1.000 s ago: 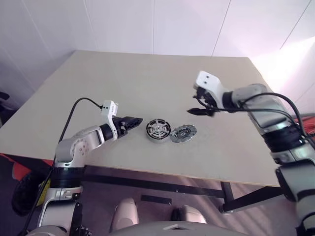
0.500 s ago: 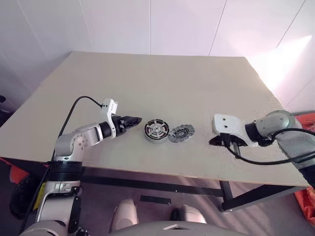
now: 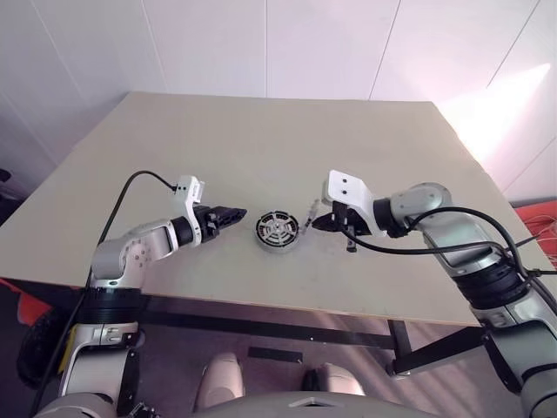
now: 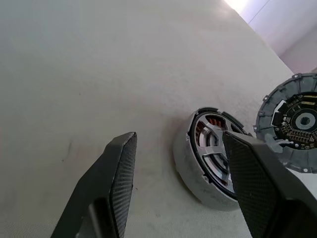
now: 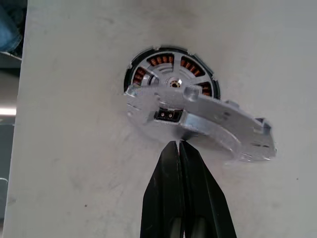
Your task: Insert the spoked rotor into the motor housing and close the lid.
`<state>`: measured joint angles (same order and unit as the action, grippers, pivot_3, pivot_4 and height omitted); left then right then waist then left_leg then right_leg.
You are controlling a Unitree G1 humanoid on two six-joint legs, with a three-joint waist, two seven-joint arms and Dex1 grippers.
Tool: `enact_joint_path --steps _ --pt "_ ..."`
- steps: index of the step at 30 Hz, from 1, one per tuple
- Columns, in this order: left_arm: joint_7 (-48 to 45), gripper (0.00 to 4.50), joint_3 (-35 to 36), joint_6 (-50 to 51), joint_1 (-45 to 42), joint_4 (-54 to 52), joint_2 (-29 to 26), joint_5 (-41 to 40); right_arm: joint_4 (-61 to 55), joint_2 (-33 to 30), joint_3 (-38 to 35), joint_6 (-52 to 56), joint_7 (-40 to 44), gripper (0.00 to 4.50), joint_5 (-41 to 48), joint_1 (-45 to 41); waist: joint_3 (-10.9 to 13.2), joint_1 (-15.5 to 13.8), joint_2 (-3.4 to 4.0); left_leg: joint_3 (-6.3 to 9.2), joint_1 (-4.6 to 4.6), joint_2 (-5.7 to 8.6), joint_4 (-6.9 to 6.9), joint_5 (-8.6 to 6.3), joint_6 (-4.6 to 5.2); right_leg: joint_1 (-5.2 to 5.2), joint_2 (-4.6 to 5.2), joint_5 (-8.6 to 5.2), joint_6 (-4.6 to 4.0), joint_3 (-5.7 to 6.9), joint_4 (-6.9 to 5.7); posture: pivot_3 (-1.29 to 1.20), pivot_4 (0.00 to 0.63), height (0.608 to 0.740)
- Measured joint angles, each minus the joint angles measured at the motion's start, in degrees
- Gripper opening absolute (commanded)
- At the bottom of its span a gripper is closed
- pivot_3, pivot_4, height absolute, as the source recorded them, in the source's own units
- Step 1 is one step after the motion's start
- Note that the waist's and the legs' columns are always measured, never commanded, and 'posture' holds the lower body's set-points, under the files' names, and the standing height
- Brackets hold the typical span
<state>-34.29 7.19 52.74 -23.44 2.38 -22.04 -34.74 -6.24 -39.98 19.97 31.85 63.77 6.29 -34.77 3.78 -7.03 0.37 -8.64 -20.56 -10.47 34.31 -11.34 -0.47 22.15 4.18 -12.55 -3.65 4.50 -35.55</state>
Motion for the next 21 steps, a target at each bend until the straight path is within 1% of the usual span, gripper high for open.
enact_joint_path --steps 7,11,17,21 --pt "0.85 2.93 0.55 0.44 0.74 -1.48 -0.33 -0.17 2.88 6.0 1.79 0.01 -1.76 0.02 -1.22 -1.71 0.0 0.14 0.0 0.0 0.03 0.0 -0.01 0.0 -0.01 0.0 0.0 0.0 0.0 0.0 -0.01 0.0 0.0 0.74" --pt "1.32 2.93 1.47 0.45 0.98 -1.63 -0.69 -0.16 3.8 10.82 2.31 0.9 -3.49 0.02 -1.22 -2.78 0.0 0.28 0.0 0.0 0.06 -0.01 -0.01 0.01 -0.03 -0.02 0.0 -0.01 0.01 0.0 -0.01 0.0 0.0 0.74" --pt "1.42 2.93 1.7 0.46 1.03 -1.86 -0.93 -0.16 9.92 17.2 3.51 0.94 -7.3 0.02 -2.09 -2.82 0.0 0.24 0.0 0.01 0.02 0.01 -0.01 0.01 -0.04 -0.02 0.0 0.0 -0.01 0.0 0.0 0.0 0.0 0.74" --pt "1.49 2.93 1.81 0.49 1.04 -2.41 -1.31 -0.17 12.92 19.45 3.81 0.42 -9.41 0.02 -3.13 -2.74 0.0 0.26 0.0 0.01 0.02 0.01 -0.01 0.01 -0.04 -0.02 0.0 0.0 -0.01 0.0 0.0 0.0 0.0 0.74"
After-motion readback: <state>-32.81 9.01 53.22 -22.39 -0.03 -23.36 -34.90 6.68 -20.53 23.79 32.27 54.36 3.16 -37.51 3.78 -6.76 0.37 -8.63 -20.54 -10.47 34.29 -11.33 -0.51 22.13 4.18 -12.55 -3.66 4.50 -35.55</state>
